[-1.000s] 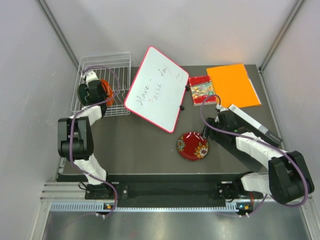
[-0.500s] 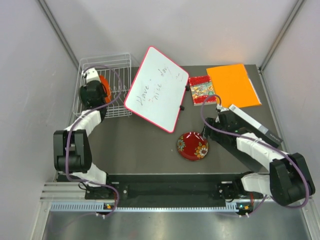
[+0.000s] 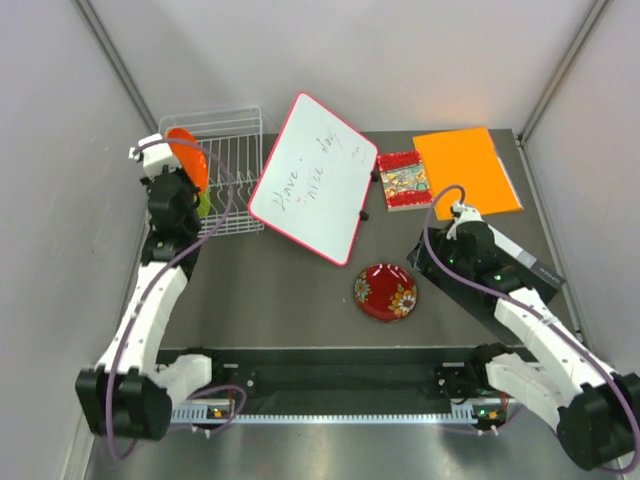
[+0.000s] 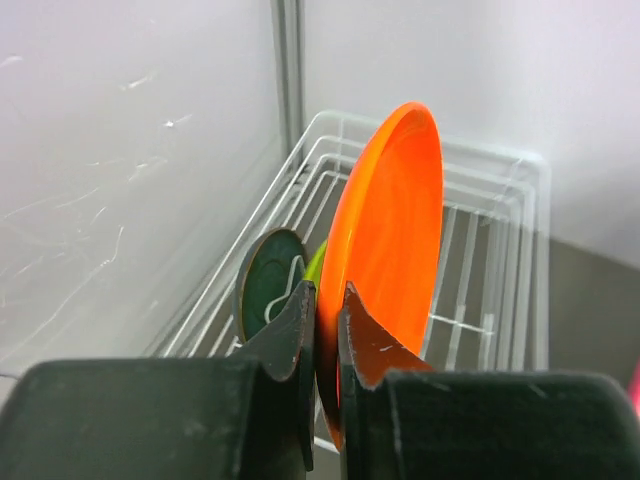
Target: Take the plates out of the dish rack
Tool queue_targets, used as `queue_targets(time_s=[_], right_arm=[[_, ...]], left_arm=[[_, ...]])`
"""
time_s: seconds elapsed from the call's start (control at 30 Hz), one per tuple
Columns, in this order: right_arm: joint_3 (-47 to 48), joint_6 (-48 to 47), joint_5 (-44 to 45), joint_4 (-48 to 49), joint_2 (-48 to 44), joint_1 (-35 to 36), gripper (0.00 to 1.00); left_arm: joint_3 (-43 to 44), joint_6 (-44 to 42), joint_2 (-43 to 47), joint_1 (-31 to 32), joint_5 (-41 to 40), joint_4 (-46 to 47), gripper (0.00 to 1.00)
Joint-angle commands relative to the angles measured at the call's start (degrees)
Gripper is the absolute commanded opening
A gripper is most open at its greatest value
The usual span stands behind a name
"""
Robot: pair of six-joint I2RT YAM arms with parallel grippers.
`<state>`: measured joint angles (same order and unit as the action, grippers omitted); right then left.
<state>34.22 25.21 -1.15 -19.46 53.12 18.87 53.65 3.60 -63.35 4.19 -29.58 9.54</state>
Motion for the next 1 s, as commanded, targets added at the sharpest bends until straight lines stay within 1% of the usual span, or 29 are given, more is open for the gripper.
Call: queue_targets(time_s=[0.0,0.03,0.07,0.1,0.13,0.2,0.23,0.4,0.5,0.53,0.6,0.63,0.7,0.73,0.83,0.97], right_arm=[[2.09,0.98,-2.36,-0.76,-6.35,0.2,0.88],[1.82,1.15,-4.72,0.38,-7.32,0.37,0.88],[1.56,1.94,-5.7,1.09,-9.16,0.72,0.88],[0.86,2.29,-6.75,1.88,-9.96,0.99,0.89],[0.5,2.65,-8.76,3.45,-10.75,1.16,0.89],[-0.2,4.23,-10.45,4.52,-12.43,2.22,0.89],[-0.2,4.75,-10.63,4.61,-12.78,3.09,0.88],[-0.55,6.69,-9.75,4.61,-14.36,6.26,0.88],[-1.34,7.92,-9.49,6.18,-14.28,8.37,0.88],[-1.43,8.53,-9.4,6.98,-14.19,9.94,0.88],[-1.61,9.59,-8.7,9.61,-13.31,11.7,0.88],[-1.61,10.2,-8.7,10.75,-12.79,13.8,0.88],[-1.08,10.82,-7.91,14.43,-10.42,16.36,0.88],[-0.73,11.0,-7.47,15.58,-9.54,18.98,0.88],[1.11,11.44,-5.8,19.01,-3.93,22.86,0.88],[2.43,11.97,-5.62,24.11,0.4,25.33,0.88]], left_arm=[[0.4,10.17,9.81,0.03,10.92,-12.93,0.0],[-0.38,11.68,12.87,0.12,13.39,-14.45,0.0],[-0.91,13.0,14.38,0.03,19.5,-15.51,0.0],[-1.44,16.41,15.7,0.12,21.91,-17.69,0.0],[-3.01,17.75,18.59,0.12,24.72,-17.89,0.0],[-4.6,20.9,21.15,0.21,29.12,-19.81,0.0],[-4.95,21.45,23.69,0.21,29.32,-20.17,0.0],[-5.74,24.43,29.68,0.21,34.75,-24.13,0.0],[-8.02,28.55,31.0,0.21,39.41,-22.91,0.0],[-8.73,29.79,31.1,0.21,43.26,-21.68,0.0],[-11.62,33.31,31.62,0.21,46.18,-19.75,0.0],[-12.85,34.28,31.88,0.3,48.11,-18.69,0.0],[-15.85,36.39,32.5,0.65,49.18,-16.23,0.0],[-16.46,36.66,32.5,0.82,49.27,-15.87,0.0],[-17.87,36.4,31.89,1.96,49.18,-15.52,0.0],[-19.28,36.04,30.13,4.51,47.7,-13.76,0.0]])
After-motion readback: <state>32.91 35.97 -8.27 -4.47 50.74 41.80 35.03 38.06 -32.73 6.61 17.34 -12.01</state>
